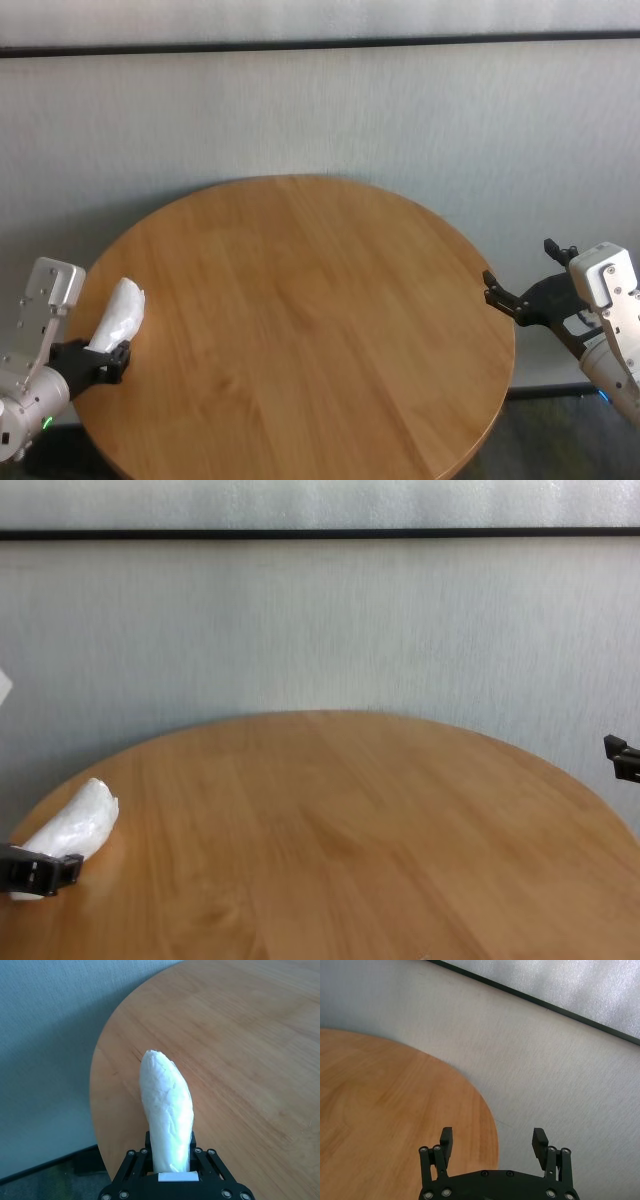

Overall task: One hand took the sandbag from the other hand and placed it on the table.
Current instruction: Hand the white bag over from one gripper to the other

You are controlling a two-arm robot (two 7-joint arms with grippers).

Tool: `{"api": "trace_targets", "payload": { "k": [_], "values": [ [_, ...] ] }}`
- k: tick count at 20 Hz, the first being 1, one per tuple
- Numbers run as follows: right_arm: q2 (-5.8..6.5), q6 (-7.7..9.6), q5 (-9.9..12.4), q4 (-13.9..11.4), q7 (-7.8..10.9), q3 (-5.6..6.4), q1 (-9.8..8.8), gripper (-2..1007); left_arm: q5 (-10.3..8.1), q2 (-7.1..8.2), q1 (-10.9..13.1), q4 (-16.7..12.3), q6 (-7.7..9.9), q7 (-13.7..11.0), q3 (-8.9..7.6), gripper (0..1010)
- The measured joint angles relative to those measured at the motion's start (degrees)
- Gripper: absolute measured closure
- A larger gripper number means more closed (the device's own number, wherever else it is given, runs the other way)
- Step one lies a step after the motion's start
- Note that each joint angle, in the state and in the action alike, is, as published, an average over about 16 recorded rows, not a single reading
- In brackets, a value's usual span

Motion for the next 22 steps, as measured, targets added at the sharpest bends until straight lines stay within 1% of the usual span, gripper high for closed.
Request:
{"api": "trace_targets", "payload": {
  "k": [22],
  "values": [
    [0.0,0.0,0.0,0.0,0.0,0.0,0.0,4,0.07,0.08,0.15,-0.13,0.01,-0.21,-0.15,650]
  ]
}}
